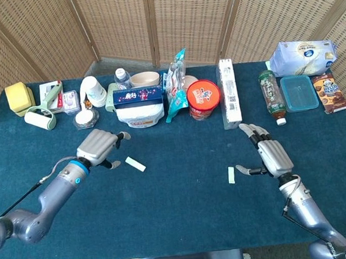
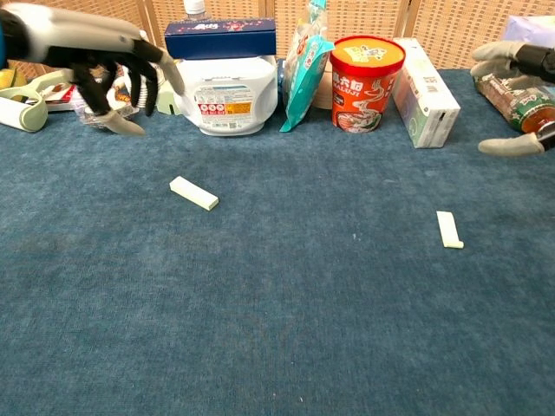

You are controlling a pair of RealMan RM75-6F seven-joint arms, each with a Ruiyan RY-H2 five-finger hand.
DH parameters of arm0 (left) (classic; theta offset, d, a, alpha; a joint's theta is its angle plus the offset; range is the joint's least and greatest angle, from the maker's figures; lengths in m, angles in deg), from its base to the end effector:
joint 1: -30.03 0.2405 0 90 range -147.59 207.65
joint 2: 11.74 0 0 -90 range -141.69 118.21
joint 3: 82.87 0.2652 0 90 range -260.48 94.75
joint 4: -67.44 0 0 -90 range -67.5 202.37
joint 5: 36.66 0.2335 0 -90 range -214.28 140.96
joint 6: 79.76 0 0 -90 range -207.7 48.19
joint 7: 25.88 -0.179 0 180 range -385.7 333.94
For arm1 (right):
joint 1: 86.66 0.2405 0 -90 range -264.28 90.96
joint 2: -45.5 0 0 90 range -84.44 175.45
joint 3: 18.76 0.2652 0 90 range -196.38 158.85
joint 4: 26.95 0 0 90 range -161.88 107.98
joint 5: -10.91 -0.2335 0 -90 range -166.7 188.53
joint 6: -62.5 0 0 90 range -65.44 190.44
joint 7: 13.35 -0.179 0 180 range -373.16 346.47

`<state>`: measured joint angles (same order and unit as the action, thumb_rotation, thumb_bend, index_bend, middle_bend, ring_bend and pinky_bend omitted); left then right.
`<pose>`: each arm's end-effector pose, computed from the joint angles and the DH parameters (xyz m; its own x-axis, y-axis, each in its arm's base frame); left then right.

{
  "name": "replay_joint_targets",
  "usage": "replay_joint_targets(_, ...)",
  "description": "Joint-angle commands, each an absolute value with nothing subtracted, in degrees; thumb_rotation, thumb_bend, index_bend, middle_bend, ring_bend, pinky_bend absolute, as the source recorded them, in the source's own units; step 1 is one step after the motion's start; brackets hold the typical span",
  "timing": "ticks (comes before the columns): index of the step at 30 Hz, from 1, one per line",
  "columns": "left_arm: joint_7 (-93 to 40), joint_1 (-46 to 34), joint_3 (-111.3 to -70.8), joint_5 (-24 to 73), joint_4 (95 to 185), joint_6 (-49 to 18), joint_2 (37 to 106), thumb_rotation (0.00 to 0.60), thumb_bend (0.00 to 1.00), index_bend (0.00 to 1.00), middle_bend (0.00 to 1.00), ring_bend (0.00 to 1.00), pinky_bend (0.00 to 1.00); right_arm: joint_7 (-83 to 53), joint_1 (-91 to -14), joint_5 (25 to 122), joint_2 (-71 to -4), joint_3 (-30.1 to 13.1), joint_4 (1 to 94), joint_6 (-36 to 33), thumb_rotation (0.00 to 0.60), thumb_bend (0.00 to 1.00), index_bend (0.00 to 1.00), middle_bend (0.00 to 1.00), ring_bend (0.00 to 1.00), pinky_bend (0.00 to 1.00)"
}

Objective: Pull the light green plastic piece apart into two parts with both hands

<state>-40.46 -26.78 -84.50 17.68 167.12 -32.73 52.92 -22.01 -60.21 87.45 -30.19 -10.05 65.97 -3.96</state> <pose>-0.1256 0.4052 0.0352 0.5694 0.3414 0.7478 0.7989 -0.4440 -0.4057 -0.2205 -0.3377 0.0415 0.0539 -0.2074 0.9768 -0.9797 -0.2002 0.0115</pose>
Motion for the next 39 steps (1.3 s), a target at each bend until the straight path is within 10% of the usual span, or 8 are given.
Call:
replay_joint_targets(1, -39.6, -22.8, -83.7, 20.1, 171.1, -27.7, 49.7, 0.509, 0.2, 0.19, 0.39, 0.35, 0.54, -21.8, -60.4, 87.3, -29.9, -9.7, 66.1, -4.4, 0.504, 0.23, 0.0, 0.02, 0.0, 0.01)
replay_joint_targets(21, -36.7, 3.5, -76.1, 35.9, 178.2, 3.2, 42.3, 0.495, 0.19, 0.19, 0.38, 0.34, 0.54, -5.5, -64.3, 85.9, -29.3, -10.0, 68.2, -12.9, 0.507, 0.23, 0.0, 0.13, 0.0, 0.02)
replay_joint_targets(39, -32.0, 19.0, -73.5, 43.4, 173.6, 12.9, 44.2, 0.496, 0.19, 0.21, 0.38, 0.34, 0.54, 7.6, -69.8, 87.1, -31.2, -11.9, 70.4, -21.7, 0.509, 0.23, 0.0, 0.15, 0.0, 0.02)
